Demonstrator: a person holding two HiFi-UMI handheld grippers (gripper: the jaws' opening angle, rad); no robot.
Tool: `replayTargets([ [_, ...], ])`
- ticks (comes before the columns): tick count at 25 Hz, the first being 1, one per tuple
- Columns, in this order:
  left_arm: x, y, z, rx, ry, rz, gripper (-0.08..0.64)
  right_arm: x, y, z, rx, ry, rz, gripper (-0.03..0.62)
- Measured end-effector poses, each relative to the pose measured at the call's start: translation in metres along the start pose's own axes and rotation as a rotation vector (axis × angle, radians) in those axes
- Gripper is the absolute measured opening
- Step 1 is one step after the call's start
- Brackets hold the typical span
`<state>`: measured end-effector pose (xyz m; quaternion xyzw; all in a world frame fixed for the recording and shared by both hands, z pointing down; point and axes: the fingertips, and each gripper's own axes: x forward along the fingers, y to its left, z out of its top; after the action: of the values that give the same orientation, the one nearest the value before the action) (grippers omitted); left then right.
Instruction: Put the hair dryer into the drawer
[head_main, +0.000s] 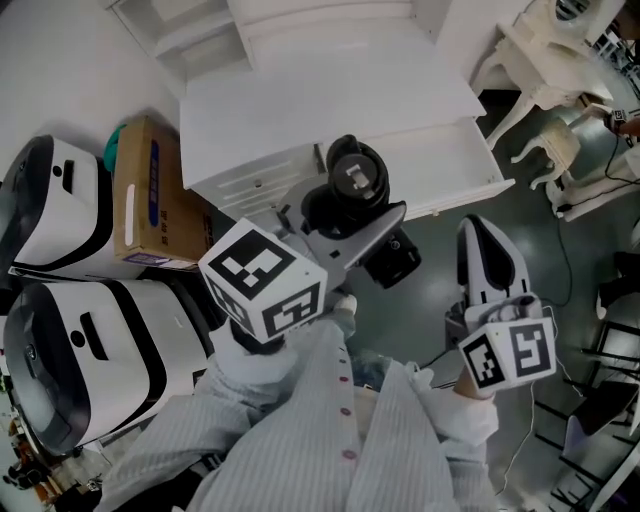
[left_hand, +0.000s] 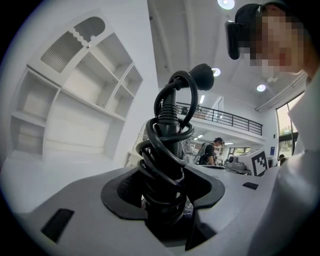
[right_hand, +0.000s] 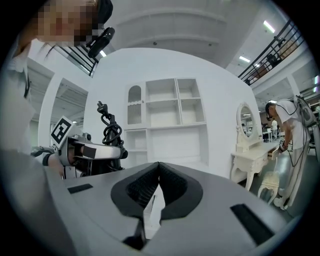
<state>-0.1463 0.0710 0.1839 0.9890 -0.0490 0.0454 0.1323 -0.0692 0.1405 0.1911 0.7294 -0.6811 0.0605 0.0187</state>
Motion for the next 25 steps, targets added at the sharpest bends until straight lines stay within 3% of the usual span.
replayTargets([
  [12, 0.045, 0.055, 0.006, -0.005, 0.027, -0.028, 0.224, 0.053, -0.039, -0.008, 0.038, 0.022, -0.058, 0.011],
  [25, 0.106, 0.099, 0.021, -0.008, 0.006, 0.049, 0.224, 0.117, -0.103, 0.001, 0.046, 0.02, 0.015, 0.011],
])
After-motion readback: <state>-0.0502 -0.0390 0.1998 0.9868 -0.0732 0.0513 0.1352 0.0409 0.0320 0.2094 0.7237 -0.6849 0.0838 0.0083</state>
